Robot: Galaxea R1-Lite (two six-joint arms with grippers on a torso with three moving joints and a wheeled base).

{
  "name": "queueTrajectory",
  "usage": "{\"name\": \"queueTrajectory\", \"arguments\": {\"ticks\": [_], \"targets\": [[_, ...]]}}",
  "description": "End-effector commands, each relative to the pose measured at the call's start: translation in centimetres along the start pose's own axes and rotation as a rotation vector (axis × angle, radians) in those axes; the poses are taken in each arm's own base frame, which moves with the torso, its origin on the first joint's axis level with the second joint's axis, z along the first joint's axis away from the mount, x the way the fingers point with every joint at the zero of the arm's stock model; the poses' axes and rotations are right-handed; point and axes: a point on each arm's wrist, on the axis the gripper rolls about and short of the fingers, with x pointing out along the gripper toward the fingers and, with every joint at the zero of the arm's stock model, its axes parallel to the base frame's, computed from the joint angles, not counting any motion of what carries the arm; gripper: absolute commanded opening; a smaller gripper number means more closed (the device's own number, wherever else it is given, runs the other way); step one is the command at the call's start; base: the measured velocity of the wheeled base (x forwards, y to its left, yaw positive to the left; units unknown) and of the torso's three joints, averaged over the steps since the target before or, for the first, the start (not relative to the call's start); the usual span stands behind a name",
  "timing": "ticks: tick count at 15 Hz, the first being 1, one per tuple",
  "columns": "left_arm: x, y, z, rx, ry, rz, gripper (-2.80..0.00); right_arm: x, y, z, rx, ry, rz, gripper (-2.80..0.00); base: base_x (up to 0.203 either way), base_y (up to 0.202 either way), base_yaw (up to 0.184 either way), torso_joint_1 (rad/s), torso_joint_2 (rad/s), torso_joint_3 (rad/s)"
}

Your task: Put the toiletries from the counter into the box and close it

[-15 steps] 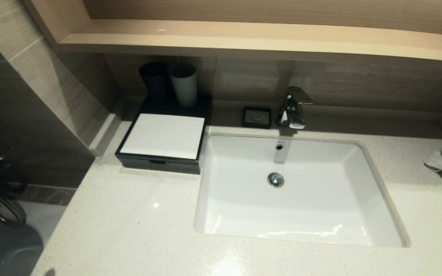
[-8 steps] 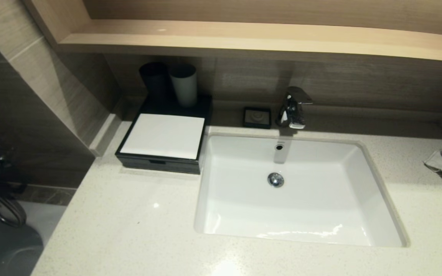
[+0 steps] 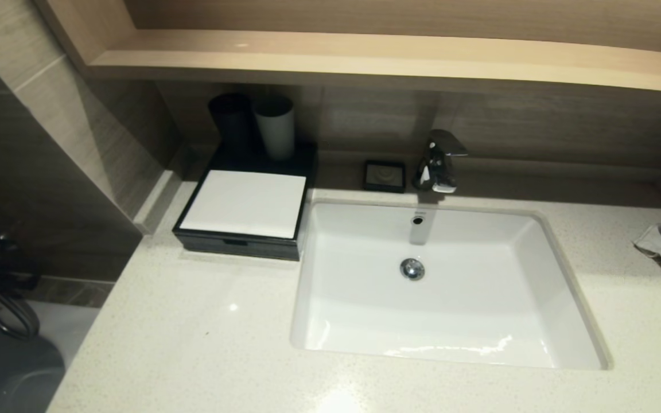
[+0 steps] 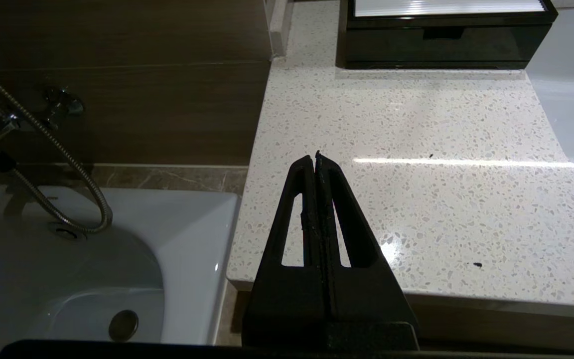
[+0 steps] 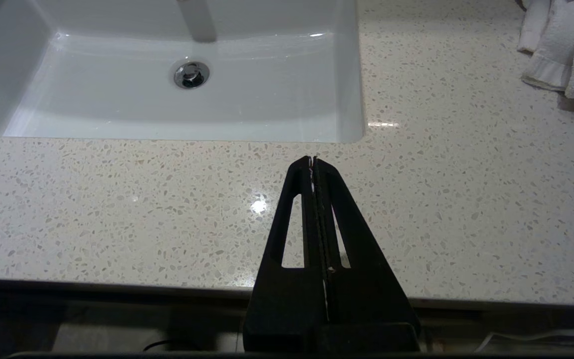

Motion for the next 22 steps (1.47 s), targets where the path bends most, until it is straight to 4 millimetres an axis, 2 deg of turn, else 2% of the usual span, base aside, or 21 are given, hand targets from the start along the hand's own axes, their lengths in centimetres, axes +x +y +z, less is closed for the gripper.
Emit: {"name": "queueTrajectory", "arguments": {"ticks": [1, 7, 22], "targets": [[0.0, 0.0, -0.3, -0.001, 0.025, -0.005, -2.8, 0.0, 0.0, 0.0, 0.0, 0.0, 0.001, -2.8, 0.0, 0.0, 0.0, 0.0, 0.0, 0.0], [-0.1, -0.2, -1.4, -0.032, 0.13, -0.052, -2.8, 0.0, 0.0, 0.0, 0.0, 0.0, 0.001, -2.8, 0.0, 0.0, 0.0, 0.0, 0.0, 0.0], [-0.1, -0.2, -1.4, -0.069, 0.133, -0.045, -2.8, 0.0, 0.0, 0.0, 0.0, 0.0, 0.001, -2.8, 0.0, 0.0, 0.0, 0.0, 0.0, 0.0]]}}
